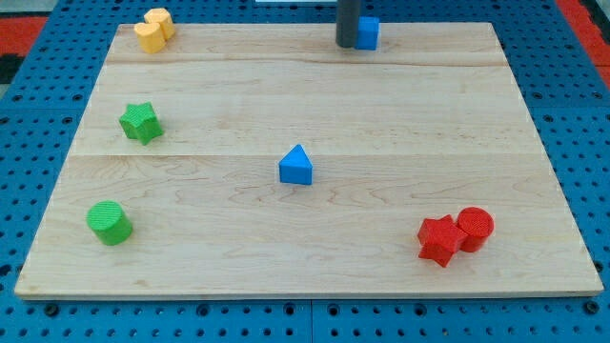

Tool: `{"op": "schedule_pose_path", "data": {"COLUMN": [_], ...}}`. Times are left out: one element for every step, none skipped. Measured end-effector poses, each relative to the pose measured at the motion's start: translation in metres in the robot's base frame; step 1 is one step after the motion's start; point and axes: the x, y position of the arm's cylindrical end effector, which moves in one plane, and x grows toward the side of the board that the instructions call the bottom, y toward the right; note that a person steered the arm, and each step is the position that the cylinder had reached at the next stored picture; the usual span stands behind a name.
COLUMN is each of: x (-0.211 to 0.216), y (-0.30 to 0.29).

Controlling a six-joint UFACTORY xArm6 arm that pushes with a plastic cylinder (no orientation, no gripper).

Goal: Push blue triangle towards center

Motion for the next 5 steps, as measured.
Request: {"op": "schedule_pose_path", "data": {"x": [-0.004,0.044,0.109,0.178,0.233], "y": [0.016,0.007,0.011,0.011,-0.002]}}
